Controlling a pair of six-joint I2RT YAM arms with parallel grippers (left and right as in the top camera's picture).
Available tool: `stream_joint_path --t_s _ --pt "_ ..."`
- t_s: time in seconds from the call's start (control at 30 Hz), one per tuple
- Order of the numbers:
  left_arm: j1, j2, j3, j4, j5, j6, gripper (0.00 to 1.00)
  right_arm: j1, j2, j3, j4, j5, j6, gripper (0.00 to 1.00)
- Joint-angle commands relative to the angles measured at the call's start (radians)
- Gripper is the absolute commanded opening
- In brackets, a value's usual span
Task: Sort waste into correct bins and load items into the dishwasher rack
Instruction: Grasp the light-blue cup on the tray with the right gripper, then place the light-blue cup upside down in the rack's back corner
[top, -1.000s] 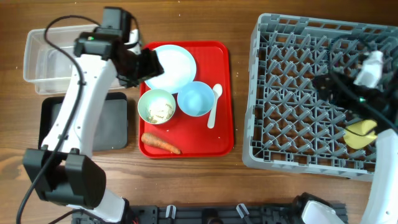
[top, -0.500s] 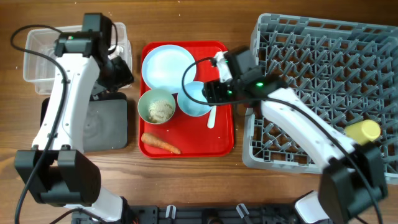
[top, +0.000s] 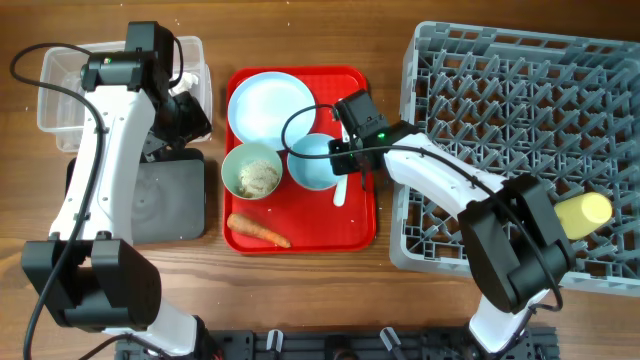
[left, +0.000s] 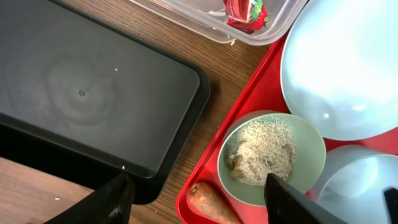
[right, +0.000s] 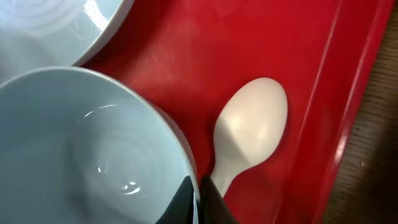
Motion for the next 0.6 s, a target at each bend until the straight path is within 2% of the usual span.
stream_joint_path --t_s 0.0,0.1,0.2,0.27,0.37,0.47,0.57 --pt "0.003 0.010 0.005 -0.002 -0.013 -0.017 0.68 -0.005 -0.106 0.013 -0.021 0.190 0.020 0.04" --pt "0.003 0.010 0.005 0.000 -0.013 -0.017 0.68 -0.038 -0.276 0.013 -0.017 0.283 -0.061 0.04" --pt "0.003 0.010 0.005 0.000 -0.013 -0.017 0.68 -0.116 -0.458 0.013 -0.002 0.357 -0.206 0.04" --pt "0.003 0.010 0.005 0.000 -0.013 -0.017 0.68 -0.263 -0.575 0.013 0.014 0.463 -0.344 0.04" --pt "0.003 0.010 0.005 0.000 -0.013 -0.017 0.69 -0.393 -0.578 0.013 0.041 0.598 -0.445 0.04" --pt "0.003 0.010 0.005 0.000 -0.013 -0.017 0.69 -0.562 -0.540 0.013 0.154 0.800 -0.504 0.05" --pt "0.003 0.010 0.005 0.000 -0.013 -0.017 0.69 -0.663 -0.442 0.013 0.275 1.114 -0.524 0.04"
